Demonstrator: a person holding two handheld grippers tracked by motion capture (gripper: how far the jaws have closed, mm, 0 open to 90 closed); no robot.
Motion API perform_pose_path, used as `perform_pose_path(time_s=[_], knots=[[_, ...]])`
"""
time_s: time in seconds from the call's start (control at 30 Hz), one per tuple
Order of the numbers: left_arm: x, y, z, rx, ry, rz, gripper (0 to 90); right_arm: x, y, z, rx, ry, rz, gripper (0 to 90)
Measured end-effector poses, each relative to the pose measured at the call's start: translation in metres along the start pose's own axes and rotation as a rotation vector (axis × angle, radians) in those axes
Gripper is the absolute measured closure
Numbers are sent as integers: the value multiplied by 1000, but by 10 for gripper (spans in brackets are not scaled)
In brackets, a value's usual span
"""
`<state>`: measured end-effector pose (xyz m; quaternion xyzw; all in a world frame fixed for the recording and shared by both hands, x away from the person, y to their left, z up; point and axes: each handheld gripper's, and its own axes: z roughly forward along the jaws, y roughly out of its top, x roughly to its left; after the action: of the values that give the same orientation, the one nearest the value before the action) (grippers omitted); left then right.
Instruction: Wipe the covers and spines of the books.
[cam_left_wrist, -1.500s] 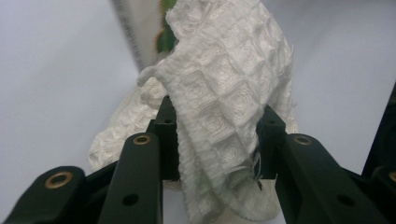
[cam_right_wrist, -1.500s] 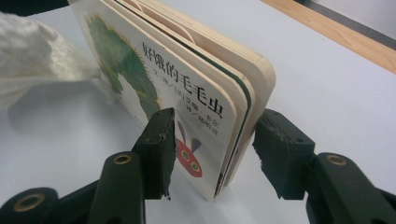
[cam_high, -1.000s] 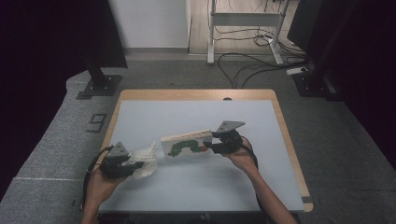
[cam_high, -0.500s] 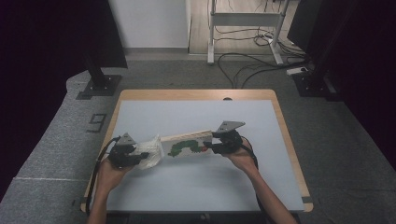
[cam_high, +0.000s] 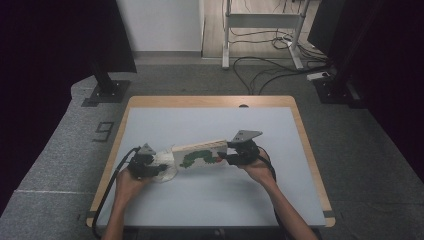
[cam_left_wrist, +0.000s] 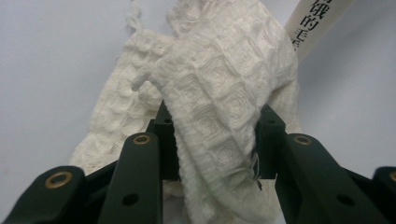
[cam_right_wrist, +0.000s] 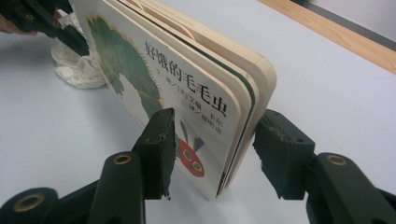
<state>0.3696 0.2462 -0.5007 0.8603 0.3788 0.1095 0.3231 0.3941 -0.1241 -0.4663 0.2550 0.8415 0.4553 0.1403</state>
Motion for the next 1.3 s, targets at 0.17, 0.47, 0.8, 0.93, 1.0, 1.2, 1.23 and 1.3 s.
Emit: perform_pose_path(time_s=[0.17, 0.47, 0.8, 0.93, 1.0, 1.2, 1.23, 1.3], knots=[[-2, -1, 4, -17, -22, -13, 627, 1, 0, -1, -7, 11, -1, 479], [-4, 0, -2, -60, -52, -17, 637, 4, 0, -1, -10, 17, -10, 500], [-11, 16, -26, -94, -34, 10, 639, 6, 1, 0, -9, 3, -10, 510], [-13, 22, -36, -106, -28, 15, 638, 6, 1, -1, -9, 4, -7, 515], [-15, 25, -41, -113, -26, 18, 638, 6, 1, -1, -9, 4, -8, 515], [-18, 32, -53, -129, -14, 29, 637, 6, 1, -1, -8, 3, -9, 514], [-18, 33, -55, -131, -15, 31, 637, 6, 1, -1, -7, 3, -9, 514], [-19, 35, -59, -140, -14, 33, 636, 6, 1, -1, -7, 4, -8, 515]])
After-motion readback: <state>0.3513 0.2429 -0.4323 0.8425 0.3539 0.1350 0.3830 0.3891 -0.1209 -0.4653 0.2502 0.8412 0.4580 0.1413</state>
